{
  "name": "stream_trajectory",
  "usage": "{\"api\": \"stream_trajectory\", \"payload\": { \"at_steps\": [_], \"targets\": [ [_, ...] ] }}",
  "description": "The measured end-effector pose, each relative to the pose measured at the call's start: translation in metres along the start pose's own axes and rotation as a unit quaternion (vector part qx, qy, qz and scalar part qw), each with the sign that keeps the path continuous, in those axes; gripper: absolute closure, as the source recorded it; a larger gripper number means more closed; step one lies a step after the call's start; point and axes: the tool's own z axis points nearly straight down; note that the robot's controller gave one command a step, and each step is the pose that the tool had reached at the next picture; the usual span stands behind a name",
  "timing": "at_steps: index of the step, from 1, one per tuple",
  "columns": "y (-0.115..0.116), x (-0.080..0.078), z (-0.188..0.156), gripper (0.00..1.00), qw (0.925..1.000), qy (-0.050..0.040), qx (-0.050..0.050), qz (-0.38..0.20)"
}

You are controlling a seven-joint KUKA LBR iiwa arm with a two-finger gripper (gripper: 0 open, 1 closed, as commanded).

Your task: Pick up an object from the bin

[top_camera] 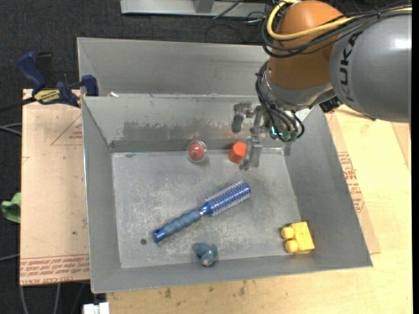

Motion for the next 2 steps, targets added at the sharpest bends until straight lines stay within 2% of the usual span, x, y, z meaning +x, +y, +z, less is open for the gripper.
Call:
{"api": "stream_trajectory", "payload": {
  "at_steps": [1,2],
  "targets": [
    [0.0141,0.0382,0.1323,0.0,0.9951,0.0005,0.0,-0.099],
    [0.0144,0.0368,0.1312,1.0,0.9951,-0.0043,0.0,-0.098]
  ]
}}
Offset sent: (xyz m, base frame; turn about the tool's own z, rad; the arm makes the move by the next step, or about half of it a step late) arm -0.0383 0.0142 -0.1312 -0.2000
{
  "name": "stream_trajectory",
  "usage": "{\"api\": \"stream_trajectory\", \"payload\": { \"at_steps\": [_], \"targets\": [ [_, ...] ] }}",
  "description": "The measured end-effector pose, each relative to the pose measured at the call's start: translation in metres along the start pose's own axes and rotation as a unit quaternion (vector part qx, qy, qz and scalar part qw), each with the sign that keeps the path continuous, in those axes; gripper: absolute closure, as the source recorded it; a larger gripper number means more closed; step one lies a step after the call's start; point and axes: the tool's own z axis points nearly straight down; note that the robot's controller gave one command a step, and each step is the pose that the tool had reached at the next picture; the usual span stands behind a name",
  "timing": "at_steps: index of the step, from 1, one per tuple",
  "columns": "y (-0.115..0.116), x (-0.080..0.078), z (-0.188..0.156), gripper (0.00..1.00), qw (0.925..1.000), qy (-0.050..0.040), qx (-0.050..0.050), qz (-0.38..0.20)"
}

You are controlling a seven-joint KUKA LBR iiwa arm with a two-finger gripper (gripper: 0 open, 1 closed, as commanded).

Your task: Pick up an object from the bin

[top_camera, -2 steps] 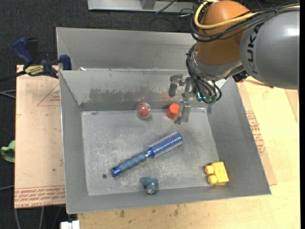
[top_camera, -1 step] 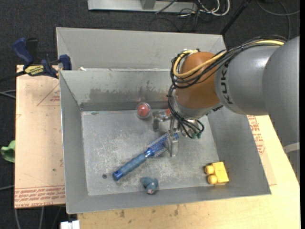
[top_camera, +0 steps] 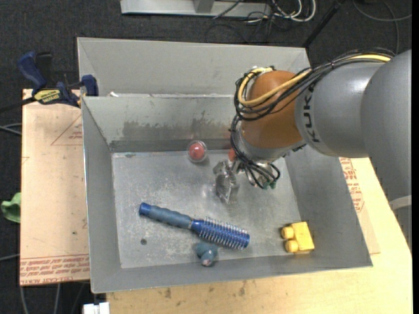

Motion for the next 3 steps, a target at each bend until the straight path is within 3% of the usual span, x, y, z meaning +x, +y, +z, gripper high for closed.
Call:
{"api": "stream_trajectory", "payload": {
  "at_steps": [1,2,3],
  "targets": [
    [0.0,0.0,0.0,0.0,1.0,0.0001,0.0,0.0],
    [0.0,0.0,0.0,1.0,1.0,0.0001,0.0,0.0],
    [-0.022,0.008,-0.141,1.0,1.0,-0.0045,0.002,-0.003]
  ]
}}
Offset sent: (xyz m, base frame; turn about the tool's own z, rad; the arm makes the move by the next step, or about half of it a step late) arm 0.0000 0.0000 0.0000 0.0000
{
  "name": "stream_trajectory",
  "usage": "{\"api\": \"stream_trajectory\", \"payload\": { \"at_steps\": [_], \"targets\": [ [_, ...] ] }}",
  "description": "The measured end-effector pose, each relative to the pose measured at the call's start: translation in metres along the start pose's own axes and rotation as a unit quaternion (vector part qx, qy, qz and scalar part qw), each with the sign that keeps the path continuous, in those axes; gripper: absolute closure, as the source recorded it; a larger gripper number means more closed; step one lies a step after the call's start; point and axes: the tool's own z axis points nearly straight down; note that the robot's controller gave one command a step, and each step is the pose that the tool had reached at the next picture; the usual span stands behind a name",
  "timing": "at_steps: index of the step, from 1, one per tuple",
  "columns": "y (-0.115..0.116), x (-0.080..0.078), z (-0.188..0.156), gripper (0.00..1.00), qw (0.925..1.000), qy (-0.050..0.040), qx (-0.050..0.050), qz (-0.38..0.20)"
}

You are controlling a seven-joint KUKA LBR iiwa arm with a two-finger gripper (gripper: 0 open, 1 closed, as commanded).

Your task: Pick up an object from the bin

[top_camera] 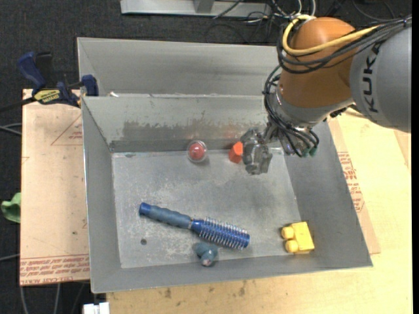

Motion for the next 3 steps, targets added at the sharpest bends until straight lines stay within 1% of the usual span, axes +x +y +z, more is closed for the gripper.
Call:
{"api": "stream_trajectory", "payload": {
  "at_steps": [1,2,3],
  "targets": [
    [0.001,0.001,0.005,0.0,1.0,0.0041,-0.001,-0.001],
    [0.026,0.075,0.031,0.0,0.9846,0.0073,-0.003,-0.175],
    [0.046,0.091,0.13,0.0,0.9866,0.0093,-0.004,-0.163]
  ]
}}
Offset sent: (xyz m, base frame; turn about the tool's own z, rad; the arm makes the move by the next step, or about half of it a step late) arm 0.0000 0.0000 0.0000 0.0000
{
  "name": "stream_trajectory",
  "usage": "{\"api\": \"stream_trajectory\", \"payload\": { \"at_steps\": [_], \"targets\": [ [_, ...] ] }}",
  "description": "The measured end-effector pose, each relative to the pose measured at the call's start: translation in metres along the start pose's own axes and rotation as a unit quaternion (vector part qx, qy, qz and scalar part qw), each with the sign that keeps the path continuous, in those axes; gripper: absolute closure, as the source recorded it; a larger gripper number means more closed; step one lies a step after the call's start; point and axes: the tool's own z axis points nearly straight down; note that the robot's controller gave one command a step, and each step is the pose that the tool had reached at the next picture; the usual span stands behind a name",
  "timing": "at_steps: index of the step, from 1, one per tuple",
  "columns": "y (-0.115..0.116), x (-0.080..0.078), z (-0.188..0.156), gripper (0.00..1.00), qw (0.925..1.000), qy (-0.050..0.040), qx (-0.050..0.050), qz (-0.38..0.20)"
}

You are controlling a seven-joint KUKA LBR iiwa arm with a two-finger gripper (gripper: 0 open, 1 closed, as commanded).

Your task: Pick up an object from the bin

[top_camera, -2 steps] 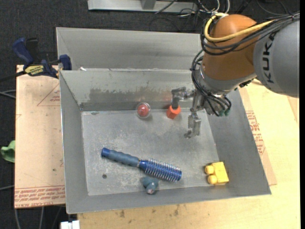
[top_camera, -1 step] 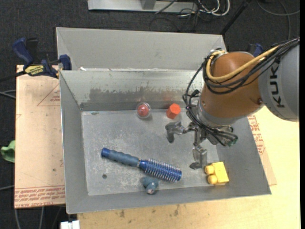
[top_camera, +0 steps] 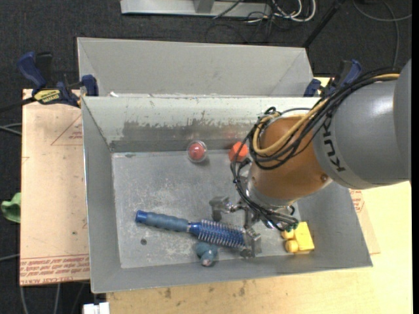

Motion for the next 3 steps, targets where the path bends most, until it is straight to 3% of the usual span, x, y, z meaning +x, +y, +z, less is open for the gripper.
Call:
{"api": "stream_trajectory", "payload": {
  "at_steps": [1,2,3],
  "targets": [
    [0.011,0.004,0.019,0.0,0.9998,-0.0078,0.005,-0.015],
    [0.012,0.006,0.02,1.0,0.9999,-0.0051,0.003,-0.014],
    [0.006,0.008,-0.127,1.0,0.9999,-0.0068,0.005,-0.008]
  ]
}}
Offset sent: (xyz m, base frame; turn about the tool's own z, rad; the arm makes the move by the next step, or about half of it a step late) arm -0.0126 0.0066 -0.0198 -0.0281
